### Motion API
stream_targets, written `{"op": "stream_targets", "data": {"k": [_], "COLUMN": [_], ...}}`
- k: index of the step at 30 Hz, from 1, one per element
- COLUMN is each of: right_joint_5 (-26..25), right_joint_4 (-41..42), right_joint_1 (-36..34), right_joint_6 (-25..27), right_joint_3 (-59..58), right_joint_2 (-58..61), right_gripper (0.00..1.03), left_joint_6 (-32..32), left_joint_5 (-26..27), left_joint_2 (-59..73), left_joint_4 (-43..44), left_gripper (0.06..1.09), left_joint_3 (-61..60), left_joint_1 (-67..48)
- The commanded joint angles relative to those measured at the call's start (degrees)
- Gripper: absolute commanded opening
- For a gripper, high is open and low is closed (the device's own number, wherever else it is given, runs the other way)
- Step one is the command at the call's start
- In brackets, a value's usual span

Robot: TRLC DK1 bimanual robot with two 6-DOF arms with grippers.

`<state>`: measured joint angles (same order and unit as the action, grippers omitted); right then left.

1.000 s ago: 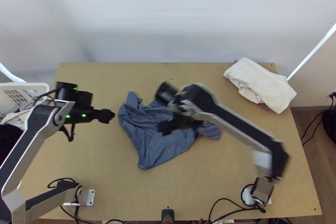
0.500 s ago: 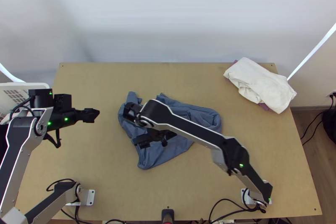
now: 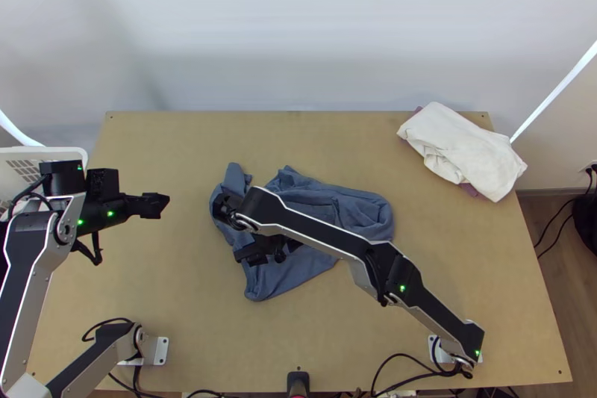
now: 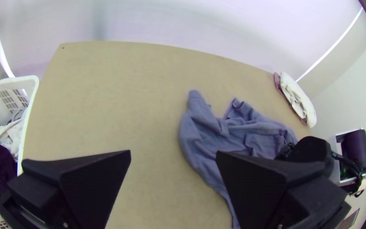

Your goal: Fold the t-shirt

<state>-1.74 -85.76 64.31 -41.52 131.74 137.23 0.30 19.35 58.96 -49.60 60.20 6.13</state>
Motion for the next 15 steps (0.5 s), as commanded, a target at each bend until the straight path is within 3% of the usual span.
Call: {"op": "stream_targets", "data": {"k": [1,15], "right_joint_5": [-1.1,-2.0], "right_joint_4": [1.1,3.8], "right_joint_1": [0.8,1.1], "right_joint_6": [0.4,0.8], "right_joint_3": [1.5,1.6], "right_joint_2": [1.4,4.1], "right_gripper": [0.72,0.72], "left_joint_6": [1.4,3.0], "left_joint_5": [0.8,0.9], "left_joint_2": [-0.5,0.0], "left_joint_4": [-0.1,-0.1], "left_gripper": [1.03,1.03], "left_joint_3": [-1.1,-1.0], "left_joint_1": [0.6,2.2]}}
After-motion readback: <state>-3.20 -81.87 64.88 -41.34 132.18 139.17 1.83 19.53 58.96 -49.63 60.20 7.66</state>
